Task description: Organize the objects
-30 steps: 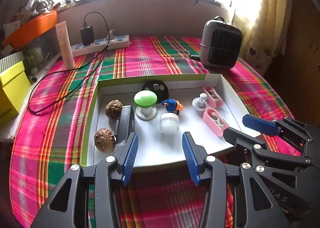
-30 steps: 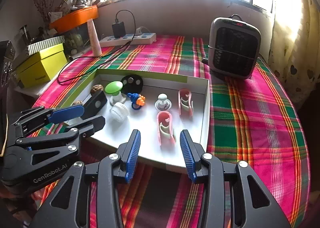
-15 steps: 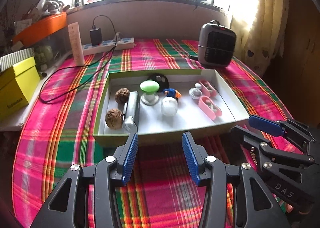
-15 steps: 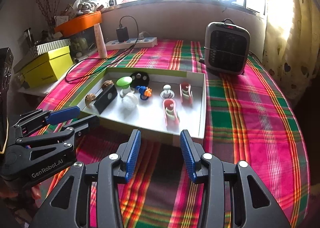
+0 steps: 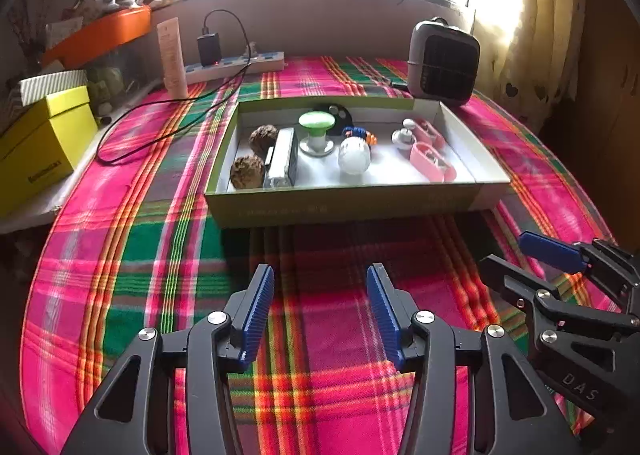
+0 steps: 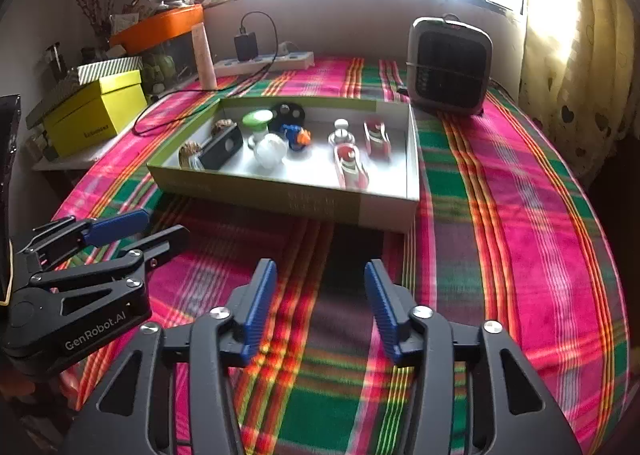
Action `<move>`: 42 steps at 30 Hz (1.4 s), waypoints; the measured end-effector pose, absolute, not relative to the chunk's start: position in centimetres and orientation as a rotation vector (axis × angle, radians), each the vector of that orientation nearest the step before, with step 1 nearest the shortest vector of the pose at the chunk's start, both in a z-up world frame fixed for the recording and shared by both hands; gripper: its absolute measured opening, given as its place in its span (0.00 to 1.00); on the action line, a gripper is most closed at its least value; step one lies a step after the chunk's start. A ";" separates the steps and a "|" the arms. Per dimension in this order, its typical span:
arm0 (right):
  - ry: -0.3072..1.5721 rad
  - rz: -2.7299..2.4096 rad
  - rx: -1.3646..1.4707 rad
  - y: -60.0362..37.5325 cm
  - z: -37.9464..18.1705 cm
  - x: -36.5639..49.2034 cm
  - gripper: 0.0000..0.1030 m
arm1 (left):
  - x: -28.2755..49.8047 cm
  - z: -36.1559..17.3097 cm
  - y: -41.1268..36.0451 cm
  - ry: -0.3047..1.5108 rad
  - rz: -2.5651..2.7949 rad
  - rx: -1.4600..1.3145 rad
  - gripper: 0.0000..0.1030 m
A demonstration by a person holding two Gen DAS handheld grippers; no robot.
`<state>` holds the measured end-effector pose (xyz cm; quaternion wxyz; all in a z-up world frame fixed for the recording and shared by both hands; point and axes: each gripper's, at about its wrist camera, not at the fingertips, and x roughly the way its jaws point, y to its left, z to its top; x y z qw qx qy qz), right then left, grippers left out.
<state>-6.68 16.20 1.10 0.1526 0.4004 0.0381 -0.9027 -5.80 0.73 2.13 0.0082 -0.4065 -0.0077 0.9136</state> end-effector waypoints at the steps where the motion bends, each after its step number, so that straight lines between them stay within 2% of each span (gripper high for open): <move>1: 0.105 -2.594 1.157 16.3 0.9 -6.5 0.50 | -5.7 1.9 0.7 -0.022 2.850 -1.280 0.46; 17: 0.108 -2.629 1.200 17.1 -0.6 -4.7 0.50 | -3.7 0.3 2.0 0.014 2.855 -1.308 0.48; 33: 0.143 -2.676 1.150 16.8 -0.8 -4.0 0.53 | -2.7 0.2 1.6 -0.100 2.913 -1.259 0.50; 42: 0.141 -2.677 1.149 16.9 -0.9 -4.0 0.53 | -2.5 0.1 1.8 -0.078 2.921 -1.245 0.50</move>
